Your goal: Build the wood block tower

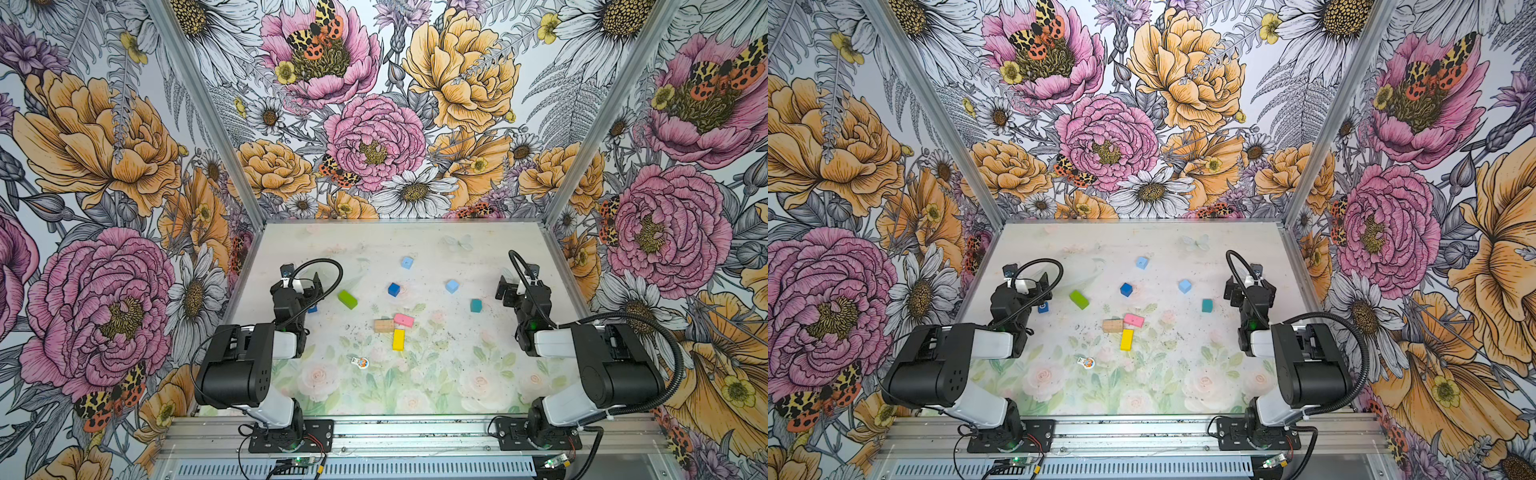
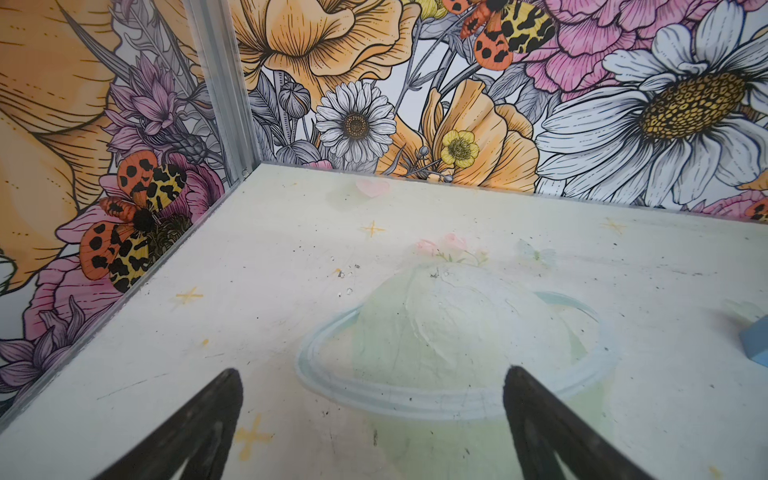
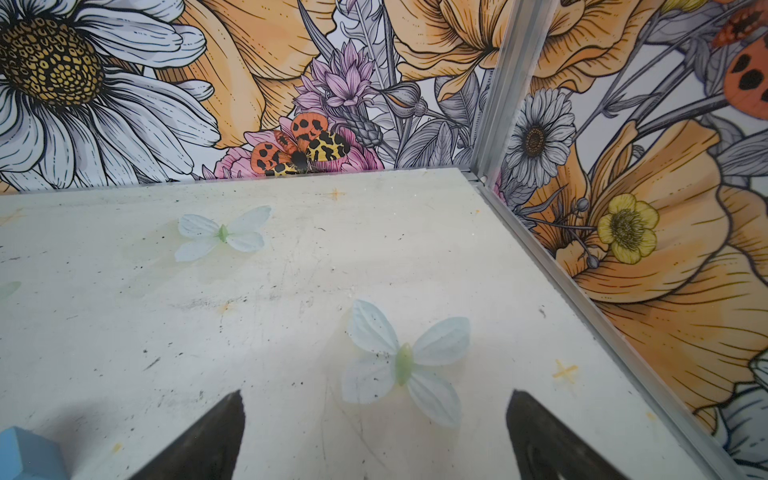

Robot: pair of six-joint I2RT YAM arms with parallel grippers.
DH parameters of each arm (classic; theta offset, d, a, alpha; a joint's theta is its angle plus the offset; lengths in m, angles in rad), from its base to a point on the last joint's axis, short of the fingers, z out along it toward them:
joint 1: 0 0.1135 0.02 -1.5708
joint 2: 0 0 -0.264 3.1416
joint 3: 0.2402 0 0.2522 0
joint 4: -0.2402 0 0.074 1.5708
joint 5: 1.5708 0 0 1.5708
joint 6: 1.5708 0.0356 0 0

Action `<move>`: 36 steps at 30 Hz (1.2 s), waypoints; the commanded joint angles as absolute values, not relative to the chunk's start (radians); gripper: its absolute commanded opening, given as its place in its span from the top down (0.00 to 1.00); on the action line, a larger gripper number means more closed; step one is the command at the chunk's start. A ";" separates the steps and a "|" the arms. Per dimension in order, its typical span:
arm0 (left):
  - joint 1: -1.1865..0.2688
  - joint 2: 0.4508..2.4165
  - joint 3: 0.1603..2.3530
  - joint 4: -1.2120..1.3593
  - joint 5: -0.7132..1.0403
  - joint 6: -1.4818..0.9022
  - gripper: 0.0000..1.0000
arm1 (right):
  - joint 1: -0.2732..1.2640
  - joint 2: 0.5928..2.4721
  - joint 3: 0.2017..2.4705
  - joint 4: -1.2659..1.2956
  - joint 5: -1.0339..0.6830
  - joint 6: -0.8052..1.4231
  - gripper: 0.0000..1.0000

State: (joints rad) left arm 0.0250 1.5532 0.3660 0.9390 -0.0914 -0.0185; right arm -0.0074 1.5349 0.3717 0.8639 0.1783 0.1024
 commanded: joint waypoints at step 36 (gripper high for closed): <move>-0.674 1.051 0.594 0.029 -0.496 -0.217 0.01 | 0.426 1.714 1.372 -0.635 0.355 0.566 0.11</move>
